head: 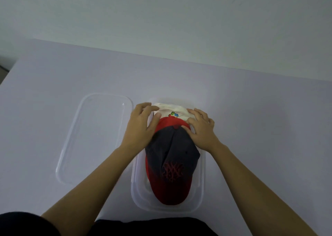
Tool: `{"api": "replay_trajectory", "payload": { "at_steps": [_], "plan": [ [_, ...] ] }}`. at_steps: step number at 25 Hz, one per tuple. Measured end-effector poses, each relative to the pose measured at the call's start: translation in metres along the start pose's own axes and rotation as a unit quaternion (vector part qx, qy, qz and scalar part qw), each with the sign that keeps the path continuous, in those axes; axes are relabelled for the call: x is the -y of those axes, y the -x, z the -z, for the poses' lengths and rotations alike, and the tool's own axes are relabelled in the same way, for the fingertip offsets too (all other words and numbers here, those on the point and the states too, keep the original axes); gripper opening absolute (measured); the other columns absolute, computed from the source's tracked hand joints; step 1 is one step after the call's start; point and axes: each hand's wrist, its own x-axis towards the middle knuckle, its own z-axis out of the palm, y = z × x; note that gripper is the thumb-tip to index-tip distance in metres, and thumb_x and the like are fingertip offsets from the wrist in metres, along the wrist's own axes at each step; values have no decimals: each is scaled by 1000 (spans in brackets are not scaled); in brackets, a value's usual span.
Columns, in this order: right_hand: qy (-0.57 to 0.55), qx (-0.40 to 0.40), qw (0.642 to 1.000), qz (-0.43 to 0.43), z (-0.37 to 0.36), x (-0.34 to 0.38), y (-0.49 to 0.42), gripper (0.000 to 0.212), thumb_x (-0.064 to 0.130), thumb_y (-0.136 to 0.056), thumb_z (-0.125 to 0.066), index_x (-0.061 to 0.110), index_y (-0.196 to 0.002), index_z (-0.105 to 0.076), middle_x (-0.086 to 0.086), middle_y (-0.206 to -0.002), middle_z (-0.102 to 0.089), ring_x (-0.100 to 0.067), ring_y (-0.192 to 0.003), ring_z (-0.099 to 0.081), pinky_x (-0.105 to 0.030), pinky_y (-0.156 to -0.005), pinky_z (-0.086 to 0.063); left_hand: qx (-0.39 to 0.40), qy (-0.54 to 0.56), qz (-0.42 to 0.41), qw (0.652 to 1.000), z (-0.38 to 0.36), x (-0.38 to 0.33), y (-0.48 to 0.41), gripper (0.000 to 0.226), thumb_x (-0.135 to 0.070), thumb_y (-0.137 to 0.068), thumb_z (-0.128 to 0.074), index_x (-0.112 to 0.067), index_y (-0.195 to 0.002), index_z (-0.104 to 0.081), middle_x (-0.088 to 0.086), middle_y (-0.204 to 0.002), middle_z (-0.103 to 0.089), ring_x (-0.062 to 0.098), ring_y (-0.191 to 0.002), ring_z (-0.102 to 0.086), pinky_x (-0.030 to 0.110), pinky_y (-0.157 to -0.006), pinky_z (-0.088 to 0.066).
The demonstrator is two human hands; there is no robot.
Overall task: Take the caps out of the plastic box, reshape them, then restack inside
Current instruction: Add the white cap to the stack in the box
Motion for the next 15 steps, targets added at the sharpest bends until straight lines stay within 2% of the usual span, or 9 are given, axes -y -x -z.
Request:
{"api": "replay_trajectory", "payload": {
  "at_steps": [2,5,7,10,15],
  "plan": [
    [3,-43,999,-3,-6,-2,5,58,62,-82,-26,18,-90,-63,4,-147,-40,-16,-137,-21,-46,-104,-19,2,33,-10,999,-6,-18,34,37,-41,-94,-46,-20,-123,-55,-4,-123,-52,16,-116,-50,38,-99,-43],
    [-9,-68,998,-2,-9,-2,5,58,61,-83,-26,18,-91,-64,3,-146,-42,-17,-137,-23,-44,-104,-20,58,-148,-95,983,-32,-13,73,58,-63,-90,-32,-29,-135,-44,5,-142,-48,27,-127,-48,51,-100,-41],
    [-30,-67,997,-3,-10,-2,4,59,61,-83,-26,16,-91,-64,3,-146,-42,-17,-137,-24,-42,-105,-19,100,-213,-102,967,-45,3,76,63,-67,-89,-26,-31,-139,-37,8,-149,-40,33,-132,-44,59,-99,-38],
    [-56,-75,996,-11,-9,-1,4,57,58,-83,-29,14,-91,-64,5,-146,-42,-16,-137,-23,-41,-105,-18,126,-194,-133,964,-50,19,69,63,-65,-90,-27,-31,-142,-35,9,-150,-37,31,-136,-38,57,-103,-35],
    [-62,-79,994,-32,-12,1,4,35,42,-88,-40,15,-91,-62,9,-146,-41,-13,-137,-23,-41,-103,-21,158,-172,-141,962,-52,26,66,61,-64,-91,-27,-34,-144,-30,9,-153,-31,30,-141,-30,60,-106,-33]
  ]
}}
